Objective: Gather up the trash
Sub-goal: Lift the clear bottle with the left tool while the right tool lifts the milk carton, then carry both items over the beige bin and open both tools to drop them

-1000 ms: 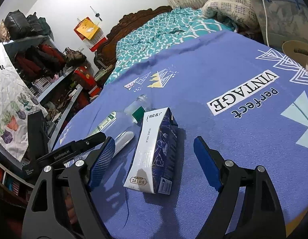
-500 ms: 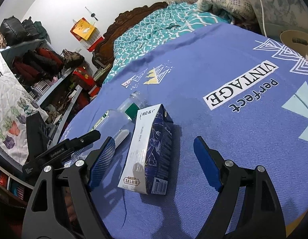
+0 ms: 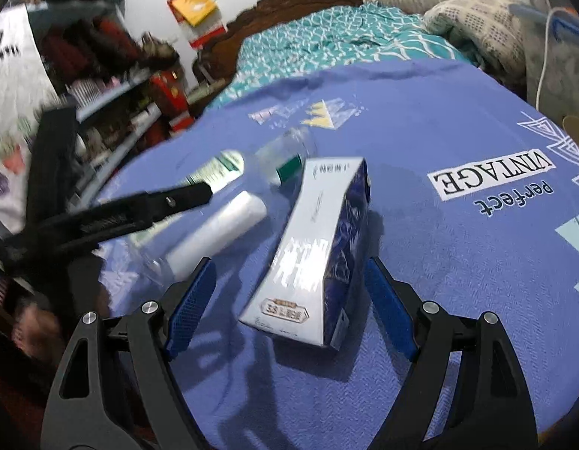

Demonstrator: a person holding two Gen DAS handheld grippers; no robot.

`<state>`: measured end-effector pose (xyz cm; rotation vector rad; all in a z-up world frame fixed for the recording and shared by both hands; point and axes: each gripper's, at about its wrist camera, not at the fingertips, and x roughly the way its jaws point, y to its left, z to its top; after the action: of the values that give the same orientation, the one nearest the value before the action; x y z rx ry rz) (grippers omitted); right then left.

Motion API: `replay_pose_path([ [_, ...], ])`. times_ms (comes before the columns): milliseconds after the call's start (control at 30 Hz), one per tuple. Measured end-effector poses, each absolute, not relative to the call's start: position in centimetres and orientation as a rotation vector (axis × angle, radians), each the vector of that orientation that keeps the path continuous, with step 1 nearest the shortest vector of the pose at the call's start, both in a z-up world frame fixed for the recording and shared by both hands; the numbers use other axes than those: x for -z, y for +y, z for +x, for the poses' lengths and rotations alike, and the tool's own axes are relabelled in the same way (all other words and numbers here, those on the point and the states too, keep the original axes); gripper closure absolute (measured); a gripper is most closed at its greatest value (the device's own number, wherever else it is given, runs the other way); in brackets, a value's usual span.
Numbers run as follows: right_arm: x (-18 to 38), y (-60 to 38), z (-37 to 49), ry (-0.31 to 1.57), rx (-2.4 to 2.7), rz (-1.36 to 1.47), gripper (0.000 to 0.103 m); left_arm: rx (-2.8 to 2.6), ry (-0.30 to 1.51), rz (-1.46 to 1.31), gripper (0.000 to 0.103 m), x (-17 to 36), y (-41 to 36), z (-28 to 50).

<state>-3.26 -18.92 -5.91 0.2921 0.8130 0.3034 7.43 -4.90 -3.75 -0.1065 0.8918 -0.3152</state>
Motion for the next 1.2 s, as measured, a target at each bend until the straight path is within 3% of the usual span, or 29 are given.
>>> replay_pose_path([
  [33,6.2,-18.6,-3.2,0.824,-0.294,0.274,0.025,0.320,0.888,-0.082,0.016,3.7,-5.2,7.3],
  [67,6.8,-18.9,-3.2,0.834,-0.284,0.261,0.036,0.324,0.887,-0.066,0.016,3.8,-5.5,7.2],
  [267,7.1,-21.1,-3.2,0.826,-0.264,0.271,0.045,0.341,0.929,0.001,0.018,4.4,-6.8,7.0],
  [333,6.9,-22.0,-3.3,0.814,-0.250,0.283,0.047,0.349,0.922,0.006,0.019,4.3,-7.1,6.8],
  [433,6.5,-22.9,-3.3,0.795,-0.227,0.293,0.048,0.358,0.934,0.036,0.040,4.6,-7.7,7.3],
  [700,5.1,-28.2,-3.4,0.705,-0.118,0.358,0.049,0.471,0.981,-0.037,0.043,3.9,-10.6,9.7],
  [900,5.4,-37.6,-3.8,0.638,0.054,0.421,0.049,0.652,0.948,-0.008,0.043,1.8,-19.3,11.2],
  [1200,5.2,-56.2,-5.4,0.544,0.326,0.638,0.049,0.995,0.988,0.070,0.043,0.4,-38.4,13.9],
])
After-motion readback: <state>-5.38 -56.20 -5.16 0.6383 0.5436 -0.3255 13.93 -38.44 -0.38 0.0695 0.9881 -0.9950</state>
